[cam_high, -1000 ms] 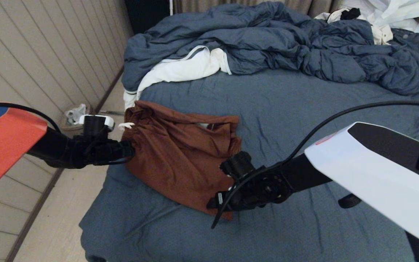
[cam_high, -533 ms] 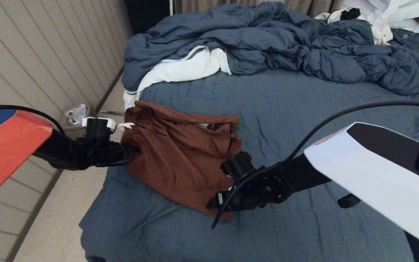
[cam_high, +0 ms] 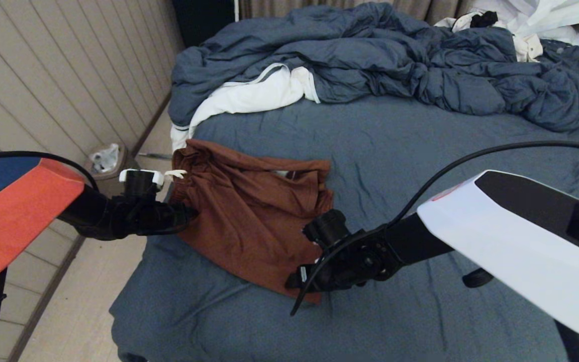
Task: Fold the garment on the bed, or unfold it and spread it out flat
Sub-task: Unford the brown shorts
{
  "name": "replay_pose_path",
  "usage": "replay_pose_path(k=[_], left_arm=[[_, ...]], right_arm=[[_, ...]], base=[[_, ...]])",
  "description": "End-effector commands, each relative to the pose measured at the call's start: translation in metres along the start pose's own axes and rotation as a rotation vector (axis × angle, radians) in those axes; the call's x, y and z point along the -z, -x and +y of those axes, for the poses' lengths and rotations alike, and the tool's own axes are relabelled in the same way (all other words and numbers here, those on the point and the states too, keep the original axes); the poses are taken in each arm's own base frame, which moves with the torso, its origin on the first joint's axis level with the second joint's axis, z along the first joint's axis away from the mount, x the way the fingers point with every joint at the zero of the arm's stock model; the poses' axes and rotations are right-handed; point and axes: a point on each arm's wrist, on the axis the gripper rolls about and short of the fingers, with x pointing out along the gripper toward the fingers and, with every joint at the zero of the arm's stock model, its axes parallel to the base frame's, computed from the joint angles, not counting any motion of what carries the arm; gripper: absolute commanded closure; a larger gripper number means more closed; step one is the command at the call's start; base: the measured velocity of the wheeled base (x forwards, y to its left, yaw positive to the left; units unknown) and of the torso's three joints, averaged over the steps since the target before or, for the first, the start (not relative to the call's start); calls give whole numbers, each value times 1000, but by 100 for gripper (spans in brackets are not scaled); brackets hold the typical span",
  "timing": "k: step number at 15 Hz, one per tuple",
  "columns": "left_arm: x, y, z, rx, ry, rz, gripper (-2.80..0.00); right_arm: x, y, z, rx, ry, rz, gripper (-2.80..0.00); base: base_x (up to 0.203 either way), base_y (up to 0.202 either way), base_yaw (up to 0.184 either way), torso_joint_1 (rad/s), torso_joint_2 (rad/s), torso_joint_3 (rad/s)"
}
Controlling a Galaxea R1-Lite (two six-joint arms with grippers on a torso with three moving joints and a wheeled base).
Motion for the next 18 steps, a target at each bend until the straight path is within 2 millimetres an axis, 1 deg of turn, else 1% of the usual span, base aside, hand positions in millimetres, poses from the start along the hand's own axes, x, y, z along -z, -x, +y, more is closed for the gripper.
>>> replay_pose_path(k=[1, 3, 4, 5, 10, 14, 16, 18], left_arm=[[-5, -4, 0, 5, 5, -18, -280], [-8, -7, -1, 8, 18, -32, -280], [-7, -9, -1, 8, 23, -27, -280], [-5, -10, -2, 8, 22, -23, 0], [-5, -11, -3, 15, 43, -21, 0], [1, -14, -4, 14, 62, -4, 0], [5, -11, -5, 13, 61, 10, 0], [20, -2, -16, 20, 52, 59, 0]], right_arm=[[1, -1, 0, 2, 0, 5, -280], [3, -1, 1, 10, 4, 8, -280], [4, -1, 1, 12, 6, 11, 0], [4, 0, 1, 14, 17, 10, 0], [3, -2, 0, 20, 21, 6, 0], [3, -1, -2, 22, 17, 6, 0], [5, 4, -4, 26, 15, 11, 0], [6, 18, -5, 26, 14, 5, 0]], base=[[0, 0, 0, 0, 0, 0], [0, 0, 0, 0, 0, 0], [0, 0, 0, 0, 0, 0], [0, 0, 0, 0, 0, 0], [0, 0, 0, 0, 0, 0], [0, 0, 0, 0, 0, 0], [0, 0, 0, 0, 0, 0], [0, 0, 0, 0, 0, 0]])
